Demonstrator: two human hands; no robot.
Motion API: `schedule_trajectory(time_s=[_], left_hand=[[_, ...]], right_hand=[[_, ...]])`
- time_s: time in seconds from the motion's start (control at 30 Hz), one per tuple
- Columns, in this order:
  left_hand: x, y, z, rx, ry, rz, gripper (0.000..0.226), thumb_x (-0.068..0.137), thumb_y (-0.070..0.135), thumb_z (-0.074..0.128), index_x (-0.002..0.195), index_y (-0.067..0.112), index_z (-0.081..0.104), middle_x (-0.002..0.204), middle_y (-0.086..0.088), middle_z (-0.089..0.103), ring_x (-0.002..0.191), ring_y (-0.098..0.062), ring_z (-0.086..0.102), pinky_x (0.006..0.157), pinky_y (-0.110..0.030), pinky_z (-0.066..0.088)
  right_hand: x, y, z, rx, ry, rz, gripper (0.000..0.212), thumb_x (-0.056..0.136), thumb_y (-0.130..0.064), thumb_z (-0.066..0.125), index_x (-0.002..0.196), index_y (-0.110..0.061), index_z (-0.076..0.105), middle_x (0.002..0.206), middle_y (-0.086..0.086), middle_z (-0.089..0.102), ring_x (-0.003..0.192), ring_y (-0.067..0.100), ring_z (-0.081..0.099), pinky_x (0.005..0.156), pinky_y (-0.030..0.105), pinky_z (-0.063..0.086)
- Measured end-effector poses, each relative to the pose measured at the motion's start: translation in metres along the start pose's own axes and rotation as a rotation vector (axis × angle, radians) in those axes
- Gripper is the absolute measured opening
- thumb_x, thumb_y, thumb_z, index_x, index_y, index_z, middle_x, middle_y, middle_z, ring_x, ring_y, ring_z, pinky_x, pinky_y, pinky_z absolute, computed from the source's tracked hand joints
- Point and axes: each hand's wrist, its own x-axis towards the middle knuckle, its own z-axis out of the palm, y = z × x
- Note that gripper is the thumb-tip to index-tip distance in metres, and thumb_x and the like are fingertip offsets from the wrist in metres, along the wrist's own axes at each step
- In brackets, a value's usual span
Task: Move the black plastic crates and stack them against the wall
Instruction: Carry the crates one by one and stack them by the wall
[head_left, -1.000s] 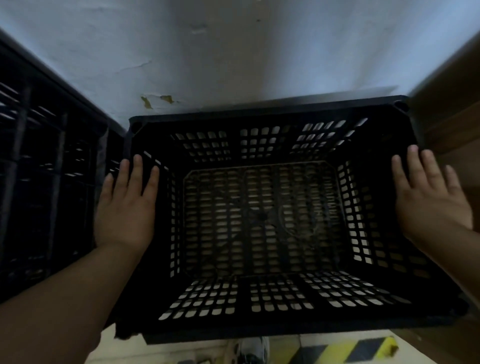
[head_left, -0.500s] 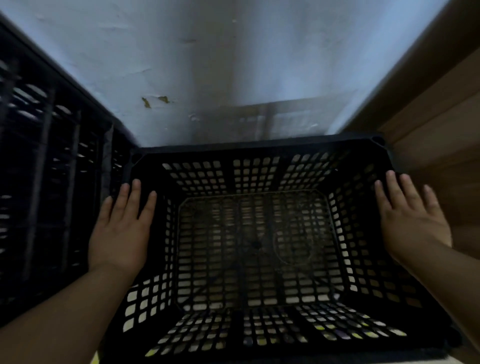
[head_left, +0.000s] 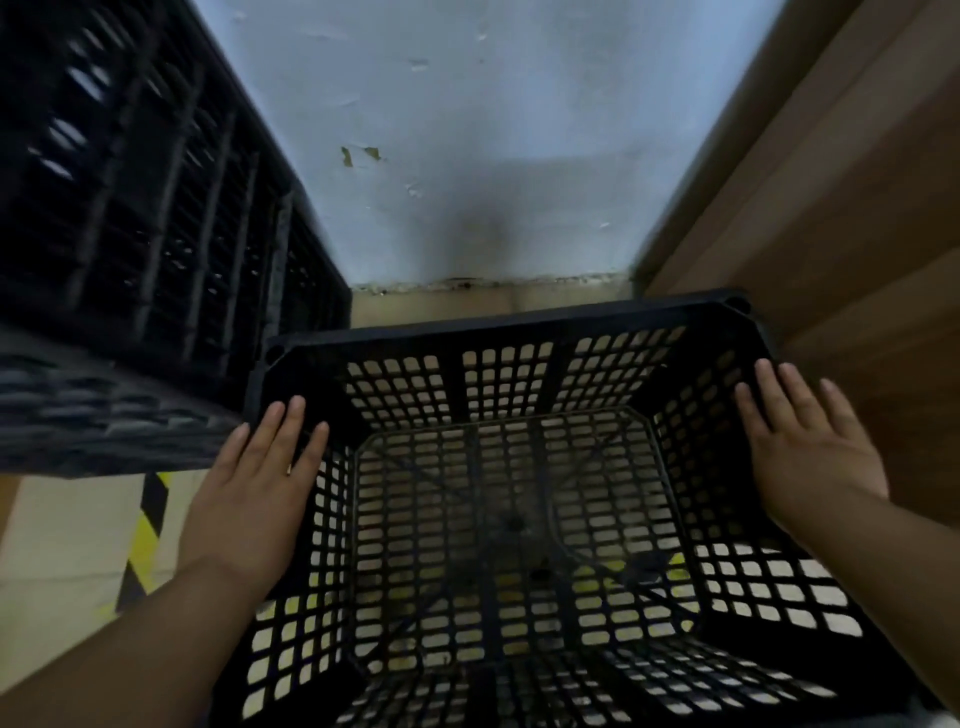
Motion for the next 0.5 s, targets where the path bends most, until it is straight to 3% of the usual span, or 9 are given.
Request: schedule_trajectory(time_s=[0.07,0.13,0.2,0.23,0.3,0.33,0.37,0.43,0.5], left_hand=[[-0.024,0.001,-0.001,-0.002,-0.019,0.017,0.083,0.091,0.011,0.039,0.133,0.018,-0.032,0.140,-0.011,-0.042,0.130,-0.019,-0.037,0.086,-0.033,-0.043],[-0.046,-0.005,0.004,-0.027,0.052,0.056,0.094,0.081,0.008,0.057,0.142,0.018,-0.013,0.149,-0.014,-0.024,0.134,-0.016,-0.034,0.097,-0.034,-0.038],[-0.070,-0.013,0.001,-0.025,0.014,0.049,0.105,0.052,-0.002,0.078,0.142,0.013,0.024,0.152,-0.017,0.014,0.143,-0.018,-0.016,0.113,-0.033,-0.019],[-0.087,-0.013,-0.001,-0.027,0.035,0.061,0.107,0.043,-0.006,0.081,0.138,0.010,0.034,0.149,-0.018,0.024,0.145,-0.024,-0.002,0.115,-0.033,-0.013],[-0.118,-0.009,-0.018,0.006,0.031,0.054,0.108,0.040,-0.006,0.081,0.137,0.009,0.038,0.148,-0.018,0.025,0.140,-0.026,0.020,0.115,-0.033,-0.012],[-0.130,-0.009,-0.030,0.009,-0.004,0.041,0.107,0.048,-0.003,0.080,0.142,0.012,0.031,0.151,-0.017,0.015,0.140,-0.025,0.017,0.112,-0.033,-0.018],[-0.141,-0.011,-0.039,0.021,0.006,0.018,0.105,0.062,0.001,0.074,0.146,0.016,0.012,0.153,-0.015,-0.004,0.142,-0.024,0.002,0.106,-0.033,-0.028],[-0.159,-0.014,-0.059,0.053,0.002,-0.006,0.096,0.085,0.009,0.053,0.135,0.020,-0.028,0.141,-0.011,-0.039,0.133,-0.019,-0.030,0.088,-0.032,-0.042],[-0.177,-0.017,-0.080,0.066,-0.029,-0.039,0.090,0.090,0.009,0.044,0.128,0.021,-0.036,0.136,-0.009,-0.046,0.128,-0.018,-0.038,0.082,-0.031,-0.043]], right_hand=[[-0.021,-0.001,0.000,-0.019,0.002,0.003,0.060,0.094,-0.018,0.014,0.133,-0.011,-0.031,0.138,0.008,-0.043,0.141,0.024,-0.028,0.067,0.037,-0.047],[-0.045,-0.001,0.000,-0.014,0.011,0.002,0.061,0.095,-0.018,0.016,0.133,-0.011,-0.031,0.138,0.010,-0.043,0.140,0.024,-0.029,0.066,0.037,-0.047],[-0.069,0.000,0.003,-0.006,0.008,0.012,0.063,0.095,-0.019,0.019,0.132,-0.011,-0.032,0.138,0.011,-0.044,0.140,0.024,-0.030,0.066,0.037,-0.046],[-0.088,0.003,0.007,-0.009,0.003,0.022,0.065,0.096,-0.018,0.021,0.132,-0.010,-0.032,0.137,0.011,-0.044,0.139,0.024,-0.030,0.066,0.037,-0.046],[-0.121,0.010,0.011,0.027,-0.016,0.050,0.067,0.095,-0.015,0.024,0.131,-0.008,-0.031,0.136,0.011,-0.045,0.139,0.024,-0.031,0.068,0.038,-0.045],[-0.133,0.012,0.013,0.049,-0.007,0.056,0.066,0.095,-0.013,0.024,0.131,-0.008,-0.031,0.135,0.011,-0.046,0.139,0.024,-0.030,0.070,0.038,-0.043],[-0.145,0.013,0.012,0.066,0.011,0.055,0.065,0.095,-0.012,0.023,0.133,-0.007,-0.030,0.135,0.011,-0.045,0.140,0.023,-0.030,0.072,0.037,-0.041],[-0.169,0.017,0.007,0.084,0.037,0.055,0.063,0.095,-0.012,0.020,0.139,-0.008,-0.025,0.135,0.010,-0.045,0.141,0.022,-0.028,0.072,0.036,-0.042],[-0.194,0.026,0.001,0.097,0.051,0.055,0.062,0.095,-0.014,0.019,0.142,-0.008,-0.021,0.135,0.010,-0.044,0.141,0.022,-0.026,0.067,0.036,-0.045]])
